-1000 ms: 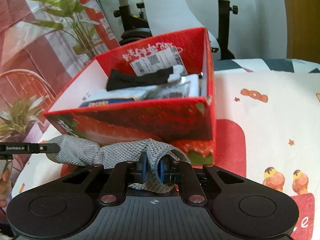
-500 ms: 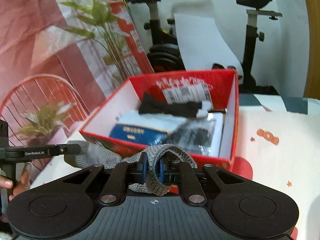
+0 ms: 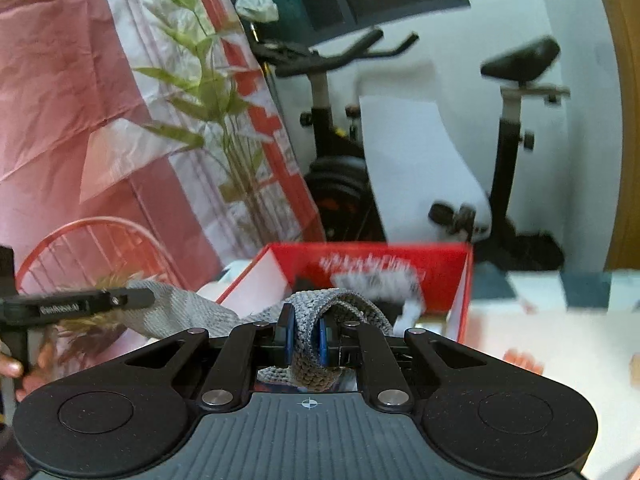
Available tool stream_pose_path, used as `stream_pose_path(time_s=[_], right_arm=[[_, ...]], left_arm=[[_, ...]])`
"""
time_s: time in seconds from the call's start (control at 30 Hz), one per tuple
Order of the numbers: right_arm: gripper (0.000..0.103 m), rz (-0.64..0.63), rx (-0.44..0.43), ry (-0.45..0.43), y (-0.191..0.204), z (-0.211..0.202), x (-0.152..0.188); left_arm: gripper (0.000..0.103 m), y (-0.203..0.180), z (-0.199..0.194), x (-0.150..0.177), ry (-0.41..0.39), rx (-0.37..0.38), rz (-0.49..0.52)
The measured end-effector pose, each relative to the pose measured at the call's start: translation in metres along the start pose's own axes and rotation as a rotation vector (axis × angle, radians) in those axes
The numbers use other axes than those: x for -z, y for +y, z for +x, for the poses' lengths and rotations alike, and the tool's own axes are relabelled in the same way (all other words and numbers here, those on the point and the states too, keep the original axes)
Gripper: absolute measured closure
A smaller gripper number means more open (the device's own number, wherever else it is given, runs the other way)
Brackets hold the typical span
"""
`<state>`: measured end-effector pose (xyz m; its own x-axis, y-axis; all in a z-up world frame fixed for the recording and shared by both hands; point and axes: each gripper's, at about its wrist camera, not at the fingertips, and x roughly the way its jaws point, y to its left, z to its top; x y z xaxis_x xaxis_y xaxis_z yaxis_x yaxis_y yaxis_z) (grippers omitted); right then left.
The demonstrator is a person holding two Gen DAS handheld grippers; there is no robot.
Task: Organize soft objects
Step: 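Lift the grey fabric with both tools and carry it into the red box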
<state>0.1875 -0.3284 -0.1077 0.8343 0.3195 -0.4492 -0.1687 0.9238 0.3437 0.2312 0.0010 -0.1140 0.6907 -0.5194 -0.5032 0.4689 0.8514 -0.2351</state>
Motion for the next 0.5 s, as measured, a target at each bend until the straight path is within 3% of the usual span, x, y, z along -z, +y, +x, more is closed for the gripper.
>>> stream_pose_path(time_s=[0.3,0.5], right_arm=[[0.092,-0.197,0.154,0.014,-0.01,0.071,-0.048],[0.092,-0.257,0.219,0.085,-0.019,0.125,-0.044]], left_arm=[[0.095,-0.009,0.066,-0.057,-0.004,-0.048,0.152],[0.095,-0.022,0.137,-0.069,0.076,-0.085,0.252]])
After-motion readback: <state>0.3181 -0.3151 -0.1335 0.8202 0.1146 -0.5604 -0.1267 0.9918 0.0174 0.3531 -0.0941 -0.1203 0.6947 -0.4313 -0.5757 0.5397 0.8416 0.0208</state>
